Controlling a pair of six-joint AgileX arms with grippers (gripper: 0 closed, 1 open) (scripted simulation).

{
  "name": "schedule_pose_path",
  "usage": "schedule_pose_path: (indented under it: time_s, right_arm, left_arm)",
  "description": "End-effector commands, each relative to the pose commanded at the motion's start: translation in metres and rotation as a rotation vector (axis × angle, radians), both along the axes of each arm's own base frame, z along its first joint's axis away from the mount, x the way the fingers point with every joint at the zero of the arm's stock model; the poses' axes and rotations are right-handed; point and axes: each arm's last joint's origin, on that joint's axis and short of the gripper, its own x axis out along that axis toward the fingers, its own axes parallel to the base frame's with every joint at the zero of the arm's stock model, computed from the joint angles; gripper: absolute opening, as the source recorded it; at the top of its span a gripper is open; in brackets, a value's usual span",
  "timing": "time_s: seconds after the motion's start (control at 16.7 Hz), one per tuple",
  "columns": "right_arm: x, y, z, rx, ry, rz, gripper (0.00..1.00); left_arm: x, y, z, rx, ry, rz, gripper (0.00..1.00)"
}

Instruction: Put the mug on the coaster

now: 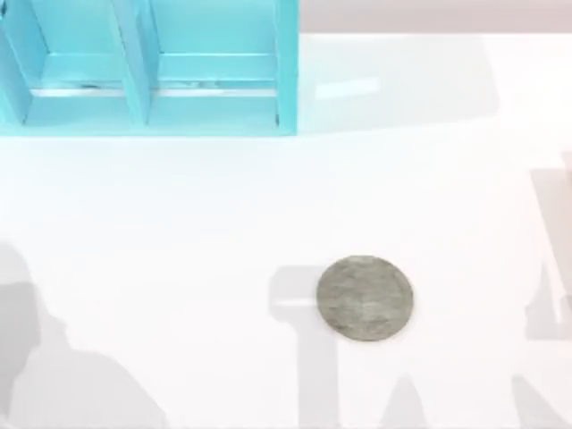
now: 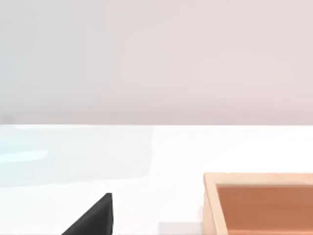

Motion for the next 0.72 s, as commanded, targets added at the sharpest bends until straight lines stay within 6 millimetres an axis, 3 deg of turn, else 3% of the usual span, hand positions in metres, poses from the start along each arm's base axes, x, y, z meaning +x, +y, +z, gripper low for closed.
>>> schedule_pose_path:
  time_s: [0.36,0.54,0.72]
  right_arm:
    - [0.000,0.000,0.000,0.000,0.000,0.000,1.00]
    - [0.000,0.000,0.000,0.000,0.000,0.000,1.00]
    - [0.000,0.000,0.000,0.000,0.000,0.000,1.00]
  left_arm:
    - [0.044,-0.025,0.006,-0.007,0.029,0.132,0.00]
    - [0.077,-0.053,0.010,-0.004,0.050,0.244,0.00]
    - [0.109,-0.094,0.014,0.008,0.070,0.380,0.00]
